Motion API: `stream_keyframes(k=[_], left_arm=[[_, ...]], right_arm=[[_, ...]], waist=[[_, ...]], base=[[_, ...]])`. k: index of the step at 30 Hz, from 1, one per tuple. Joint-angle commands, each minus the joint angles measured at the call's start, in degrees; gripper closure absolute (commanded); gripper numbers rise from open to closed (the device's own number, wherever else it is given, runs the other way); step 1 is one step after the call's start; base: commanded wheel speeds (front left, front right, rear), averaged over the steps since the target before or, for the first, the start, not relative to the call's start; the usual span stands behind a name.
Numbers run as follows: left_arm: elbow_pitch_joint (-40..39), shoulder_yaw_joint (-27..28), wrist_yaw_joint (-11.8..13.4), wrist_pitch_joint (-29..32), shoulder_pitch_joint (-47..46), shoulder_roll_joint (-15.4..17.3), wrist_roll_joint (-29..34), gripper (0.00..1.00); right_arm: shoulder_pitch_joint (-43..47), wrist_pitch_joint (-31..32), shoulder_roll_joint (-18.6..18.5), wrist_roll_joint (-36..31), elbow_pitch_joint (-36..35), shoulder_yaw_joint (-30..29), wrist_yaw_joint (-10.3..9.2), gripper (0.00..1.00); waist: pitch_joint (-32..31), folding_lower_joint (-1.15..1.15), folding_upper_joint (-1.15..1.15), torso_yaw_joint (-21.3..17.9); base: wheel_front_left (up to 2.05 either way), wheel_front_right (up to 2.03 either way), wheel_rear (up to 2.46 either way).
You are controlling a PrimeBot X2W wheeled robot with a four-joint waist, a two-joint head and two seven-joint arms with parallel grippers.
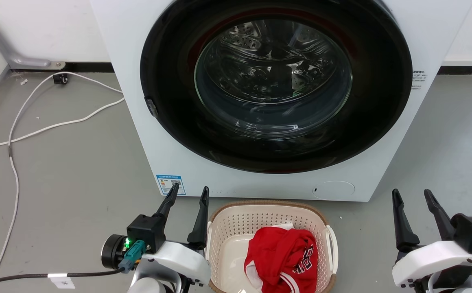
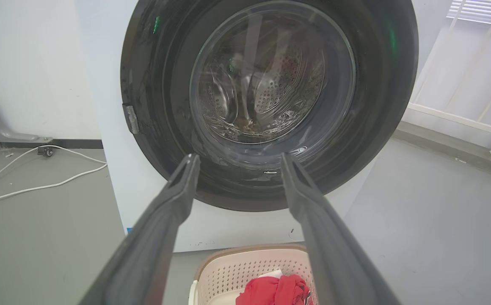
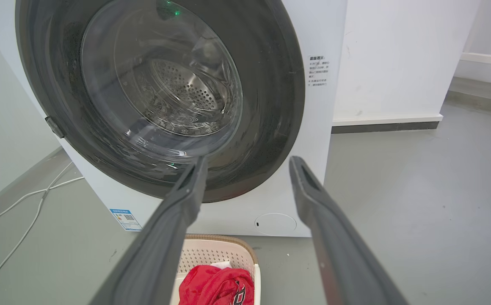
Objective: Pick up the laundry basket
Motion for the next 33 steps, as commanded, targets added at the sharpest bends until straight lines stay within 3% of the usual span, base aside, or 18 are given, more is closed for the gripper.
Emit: stream_keyframes(k=[1, 17, 33], left_arm=[[0.0, -0.3, 0.2, -0.6, -1.0, 0.0, 1.3, 0.0], [0.6, -1.4, 0.7, -2.0, -0.8, -0.1, 6.4, 0.0], [1.1, -1.0, 0.9, -1.9, -0.6, -0.1, 5.1, 0.0]], right_arm=[[0.6, -0.3, 0.2, -1.2, -0.1, 0.1, 0.11, 0.0], [1.0, -1.8, 0.2, -5.9, -0.2, -0.2, 0.06, 0.0], [0.8, -2.4, 0.2, -3.6, 0.7, -0.6, 0.06, 0.0]], waist=[[0.0, 0.0, 0.0, 0.0], [-0.1, 0.0, 0.0, 0.2], [-0.1, 0.0, 0.0, 0.3]], base=[[0.0, 0.0, 0.0], [0.0, 0.0, 0.0], [0.0, 0.0, 0.0]])
